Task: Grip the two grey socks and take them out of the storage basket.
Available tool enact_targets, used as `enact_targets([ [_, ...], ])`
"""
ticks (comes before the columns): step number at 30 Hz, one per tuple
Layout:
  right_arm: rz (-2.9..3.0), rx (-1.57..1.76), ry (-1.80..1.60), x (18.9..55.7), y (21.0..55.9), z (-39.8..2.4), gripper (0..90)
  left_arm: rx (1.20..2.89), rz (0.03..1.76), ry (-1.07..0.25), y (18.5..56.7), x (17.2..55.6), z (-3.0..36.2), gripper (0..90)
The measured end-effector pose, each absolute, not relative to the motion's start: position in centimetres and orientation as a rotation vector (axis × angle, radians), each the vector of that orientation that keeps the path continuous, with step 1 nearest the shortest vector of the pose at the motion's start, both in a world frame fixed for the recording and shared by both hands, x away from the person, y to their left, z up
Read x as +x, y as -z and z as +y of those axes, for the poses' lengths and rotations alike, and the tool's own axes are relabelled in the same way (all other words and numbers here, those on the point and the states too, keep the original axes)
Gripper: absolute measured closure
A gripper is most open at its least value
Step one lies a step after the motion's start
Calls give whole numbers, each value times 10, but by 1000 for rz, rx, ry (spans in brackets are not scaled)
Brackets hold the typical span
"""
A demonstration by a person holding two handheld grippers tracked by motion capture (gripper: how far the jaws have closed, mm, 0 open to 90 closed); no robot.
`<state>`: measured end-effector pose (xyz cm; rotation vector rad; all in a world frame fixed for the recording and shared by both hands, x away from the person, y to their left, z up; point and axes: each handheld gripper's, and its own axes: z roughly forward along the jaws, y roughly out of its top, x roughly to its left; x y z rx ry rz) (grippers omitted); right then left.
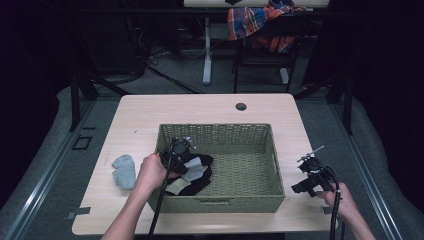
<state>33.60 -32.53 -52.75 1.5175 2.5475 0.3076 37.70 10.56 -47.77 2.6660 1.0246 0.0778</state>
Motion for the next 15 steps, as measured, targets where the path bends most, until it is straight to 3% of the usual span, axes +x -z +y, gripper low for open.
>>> enact_targets([
  [15, 2554, 1519, -312, 336, 528, -325, 154, 2582, 1024, -130, 441, 368, 130, 849],
])
